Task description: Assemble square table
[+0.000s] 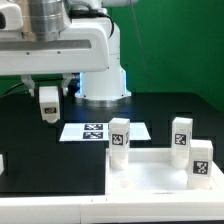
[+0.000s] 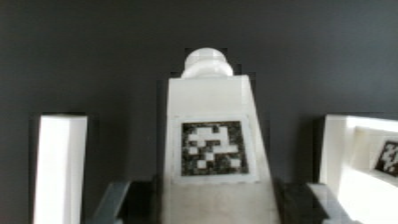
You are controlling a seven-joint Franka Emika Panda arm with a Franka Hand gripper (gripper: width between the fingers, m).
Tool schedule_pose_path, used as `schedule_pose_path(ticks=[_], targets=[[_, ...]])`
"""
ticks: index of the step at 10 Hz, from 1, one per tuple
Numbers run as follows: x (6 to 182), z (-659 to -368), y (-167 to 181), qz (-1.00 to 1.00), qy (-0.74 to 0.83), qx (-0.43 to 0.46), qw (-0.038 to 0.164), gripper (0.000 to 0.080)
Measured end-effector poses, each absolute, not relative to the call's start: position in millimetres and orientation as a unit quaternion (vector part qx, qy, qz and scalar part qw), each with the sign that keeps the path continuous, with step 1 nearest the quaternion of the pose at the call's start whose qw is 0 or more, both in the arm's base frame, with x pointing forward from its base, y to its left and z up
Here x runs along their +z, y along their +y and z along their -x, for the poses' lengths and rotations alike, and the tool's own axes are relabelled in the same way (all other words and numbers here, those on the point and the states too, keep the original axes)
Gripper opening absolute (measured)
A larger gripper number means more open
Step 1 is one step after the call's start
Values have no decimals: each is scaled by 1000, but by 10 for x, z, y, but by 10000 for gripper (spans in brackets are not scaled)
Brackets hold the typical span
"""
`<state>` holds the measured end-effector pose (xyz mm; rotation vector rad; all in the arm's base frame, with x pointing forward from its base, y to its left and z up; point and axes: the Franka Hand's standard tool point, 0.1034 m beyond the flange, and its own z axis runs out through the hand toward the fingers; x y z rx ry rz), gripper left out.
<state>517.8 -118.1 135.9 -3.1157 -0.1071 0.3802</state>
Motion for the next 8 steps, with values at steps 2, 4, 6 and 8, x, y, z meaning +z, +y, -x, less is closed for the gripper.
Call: schedule_pose_path(ticks=[2,4,6,8], targets=[[1328,-5202,-1180,997,-27,68,-4,285],[1329,-5405,-928,1000,-7,3,14,285],[1542,-5748,-717,997,-11,-78,5,285],[1458,-5666,-854,992,-11,-128,-17,285]])
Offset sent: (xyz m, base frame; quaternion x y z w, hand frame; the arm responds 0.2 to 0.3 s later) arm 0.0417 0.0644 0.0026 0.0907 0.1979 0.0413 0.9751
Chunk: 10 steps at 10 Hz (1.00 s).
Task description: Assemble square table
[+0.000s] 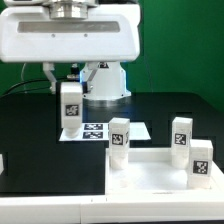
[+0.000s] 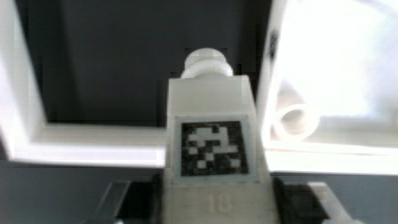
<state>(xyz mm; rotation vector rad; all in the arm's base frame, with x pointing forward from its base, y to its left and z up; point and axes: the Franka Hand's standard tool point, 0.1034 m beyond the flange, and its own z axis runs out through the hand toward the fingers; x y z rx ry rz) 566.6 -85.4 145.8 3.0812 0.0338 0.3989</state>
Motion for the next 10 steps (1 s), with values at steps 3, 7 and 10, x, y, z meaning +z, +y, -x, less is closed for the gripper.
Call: schedule_pose_path(ticks=[3,7,10], targets=[[1455,-5742,-726,-978,6,204,46,285],[1452,-5927,-234,-986,-44,158,-11,285],[1435,-5915,-227,-987,-49,154,-15,286]])
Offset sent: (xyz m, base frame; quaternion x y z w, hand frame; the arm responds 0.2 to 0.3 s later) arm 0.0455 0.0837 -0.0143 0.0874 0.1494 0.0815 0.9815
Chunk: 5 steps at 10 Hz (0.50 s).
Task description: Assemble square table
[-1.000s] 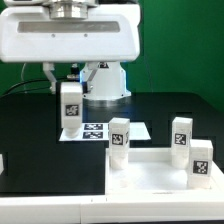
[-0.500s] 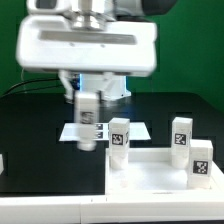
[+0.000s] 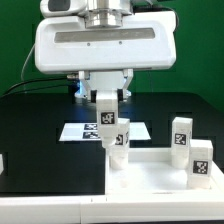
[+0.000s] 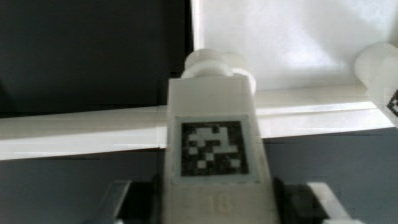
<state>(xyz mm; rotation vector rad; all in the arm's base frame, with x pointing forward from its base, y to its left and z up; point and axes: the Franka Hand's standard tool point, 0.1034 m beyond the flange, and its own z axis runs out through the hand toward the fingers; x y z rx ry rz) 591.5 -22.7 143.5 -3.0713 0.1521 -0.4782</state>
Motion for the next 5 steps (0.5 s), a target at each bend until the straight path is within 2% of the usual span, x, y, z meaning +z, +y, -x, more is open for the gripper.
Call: schedule_pose_path(ticks=[2,5], targets=[[1368,-5977,-174,987,57,-149,23,286],[1346,-6087,-117,983,56,-172,19,286]])
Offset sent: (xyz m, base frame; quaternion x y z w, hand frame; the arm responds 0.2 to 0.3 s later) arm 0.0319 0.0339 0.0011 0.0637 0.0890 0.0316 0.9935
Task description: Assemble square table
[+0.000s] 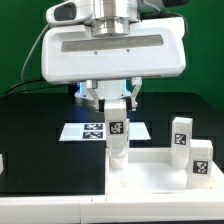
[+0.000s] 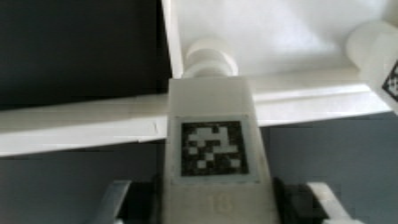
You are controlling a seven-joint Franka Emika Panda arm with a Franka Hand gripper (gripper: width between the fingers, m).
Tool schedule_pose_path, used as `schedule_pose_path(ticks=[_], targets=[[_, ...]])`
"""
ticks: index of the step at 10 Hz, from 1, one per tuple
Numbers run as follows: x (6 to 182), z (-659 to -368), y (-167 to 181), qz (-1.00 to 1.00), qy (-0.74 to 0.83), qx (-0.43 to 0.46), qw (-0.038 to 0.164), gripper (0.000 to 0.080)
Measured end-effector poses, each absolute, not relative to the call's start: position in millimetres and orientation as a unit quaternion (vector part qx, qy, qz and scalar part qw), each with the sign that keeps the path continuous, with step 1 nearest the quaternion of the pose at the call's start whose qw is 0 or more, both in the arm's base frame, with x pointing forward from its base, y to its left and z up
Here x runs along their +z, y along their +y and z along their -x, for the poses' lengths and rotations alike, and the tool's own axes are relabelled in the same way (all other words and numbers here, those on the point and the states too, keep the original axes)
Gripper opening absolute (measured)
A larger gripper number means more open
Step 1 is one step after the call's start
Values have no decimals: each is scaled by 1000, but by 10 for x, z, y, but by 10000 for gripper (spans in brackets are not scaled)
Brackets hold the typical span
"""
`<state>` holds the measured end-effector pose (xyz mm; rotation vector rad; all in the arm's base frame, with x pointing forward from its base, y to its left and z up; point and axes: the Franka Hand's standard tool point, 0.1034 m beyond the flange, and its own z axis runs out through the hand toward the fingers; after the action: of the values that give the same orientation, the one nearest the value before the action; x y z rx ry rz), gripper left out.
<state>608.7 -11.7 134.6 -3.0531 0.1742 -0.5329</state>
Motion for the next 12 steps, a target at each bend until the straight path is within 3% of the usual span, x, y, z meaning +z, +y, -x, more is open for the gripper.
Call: schedule_pose_path(ticks=[3,6,8,12], targets=[[1335,-6103,-131,982,55,-178,15,286],[1180,-6205,-132,978,54,-200,-1,286],[1202,-6242,-67,978,68,-197,7,286],[1109,-6256,-114,976,69,-207,-4,286]])
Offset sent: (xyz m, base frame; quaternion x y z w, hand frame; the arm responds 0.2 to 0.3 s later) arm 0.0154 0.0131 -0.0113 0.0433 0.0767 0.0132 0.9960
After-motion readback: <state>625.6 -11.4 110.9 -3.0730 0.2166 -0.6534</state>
